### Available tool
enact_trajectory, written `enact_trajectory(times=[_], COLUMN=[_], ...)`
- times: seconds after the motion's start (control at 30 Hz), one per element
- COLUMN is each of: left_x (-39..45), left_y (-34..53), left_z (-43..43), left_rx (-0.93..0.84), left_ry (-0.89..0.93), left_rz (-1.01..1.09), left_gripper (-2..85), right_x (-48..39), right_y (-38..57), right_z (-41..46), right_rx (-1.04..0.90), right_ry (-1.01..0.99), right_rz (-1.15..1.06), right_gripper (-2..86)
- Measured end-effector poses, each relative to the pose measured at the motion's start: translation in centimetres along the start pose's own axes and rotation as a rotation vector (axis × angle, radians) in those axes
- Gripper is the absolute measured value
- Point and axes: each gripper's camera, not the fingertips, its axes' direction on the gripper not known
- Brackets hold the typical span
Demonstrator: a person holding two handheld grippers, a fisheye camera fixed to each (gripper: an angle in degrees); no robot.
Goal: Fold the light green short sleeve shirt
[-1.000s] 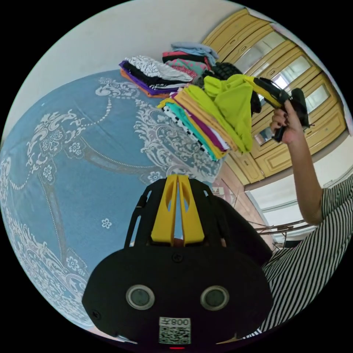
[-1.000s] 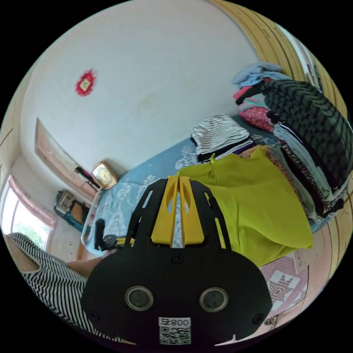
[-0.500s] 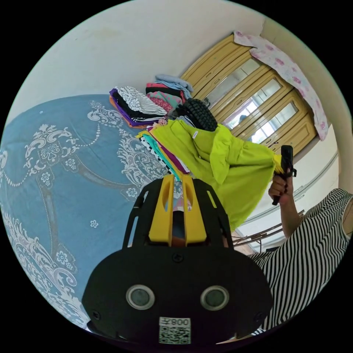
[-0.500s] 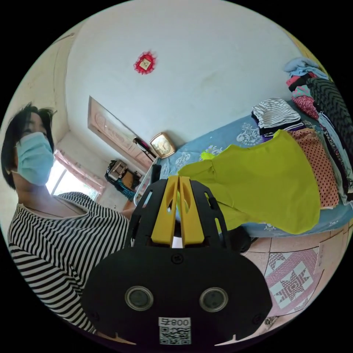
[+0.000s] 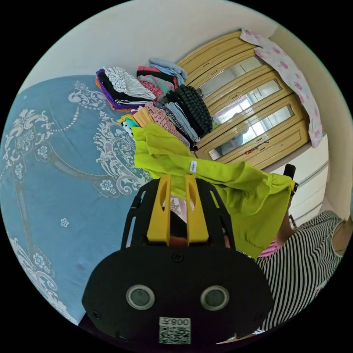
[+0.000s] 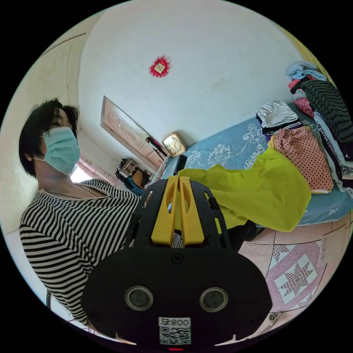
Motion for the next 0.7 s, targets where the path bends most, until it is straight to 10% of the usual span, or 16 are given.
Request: enact_trajectory(times=[0.7], left_x=[0.1], left_y=[-14.1], left_z=[0.5], left_rx=[-0.134], left_ry=[0.199], left_rz=[-0.474], left_gripper=[7.6], right_x=[4.3], right_y=[0.8], right_z=[-5.4], right_rx=[0.073], right_ry=[-0.036], right_rz=[0.072], right_gripper=[0.1])
